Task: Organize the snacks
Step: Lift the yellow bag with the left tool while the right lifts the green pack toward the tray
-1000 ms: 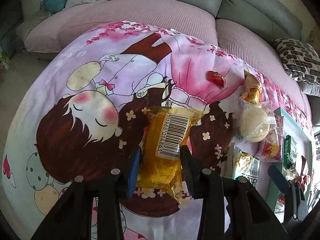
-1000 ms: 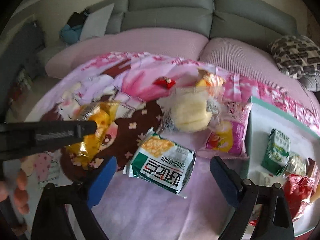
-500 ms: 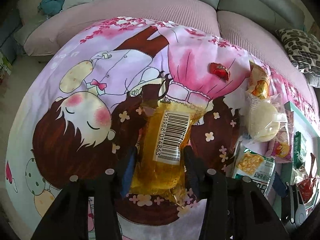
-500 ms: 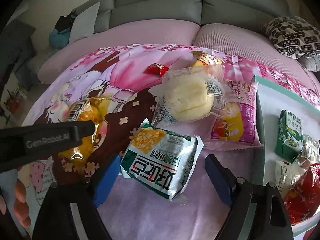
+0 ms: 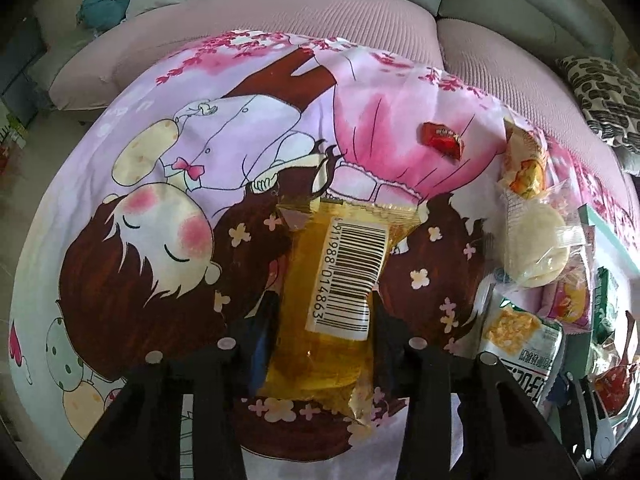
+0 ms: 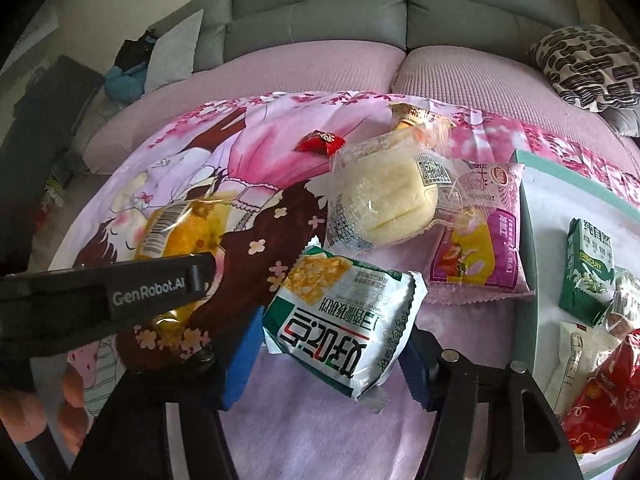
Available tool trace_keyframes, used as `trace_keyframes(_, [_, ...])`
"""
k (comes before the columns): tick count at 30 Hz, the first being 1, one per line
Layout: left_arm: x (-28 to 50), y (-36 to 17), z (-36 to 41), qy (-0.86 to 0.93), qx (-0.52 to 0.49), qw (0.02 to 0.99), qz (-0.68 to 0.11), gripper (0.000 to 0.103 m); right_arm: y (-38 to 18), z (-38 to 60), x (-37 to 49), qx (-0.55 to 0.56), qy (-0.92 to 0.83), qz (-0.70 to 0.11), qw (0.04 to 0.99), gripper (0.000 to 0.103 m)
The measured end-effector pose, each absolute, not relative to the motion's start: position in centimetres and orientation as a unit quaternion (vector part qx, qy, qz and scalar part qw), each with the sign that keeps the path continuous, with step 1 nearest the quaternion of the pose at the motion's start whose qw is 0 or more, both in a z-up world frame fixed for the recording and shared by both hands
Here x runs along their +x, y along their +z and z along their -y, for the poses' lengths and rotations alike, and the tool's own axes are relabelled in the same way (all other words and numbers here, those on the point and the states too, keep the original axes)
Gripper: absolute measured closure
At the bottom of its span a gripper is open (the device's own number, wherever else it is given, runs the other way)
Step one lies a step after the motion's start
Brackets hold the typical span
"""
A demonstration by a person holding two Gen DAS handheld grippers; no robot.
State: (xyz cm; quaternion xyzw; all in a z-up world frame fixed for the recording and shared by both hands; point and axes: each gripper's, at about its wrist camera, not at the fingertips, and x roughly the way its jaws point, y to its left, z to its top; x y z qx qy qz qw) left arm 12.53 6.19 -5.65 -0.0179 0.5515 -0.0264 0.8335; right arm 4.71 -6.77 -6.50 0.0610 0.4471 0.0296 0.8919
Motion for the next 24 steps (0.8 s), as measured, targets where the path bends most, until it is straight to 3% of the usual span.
trace_keyframes(24, [10.0, 2.2, -6.5, -0.039, -0.028, 0.888, -0.457, 0.060, -0.5, 9.1, 2.4, 0.093, 0.033, -0.374, 0.922, 0.039])
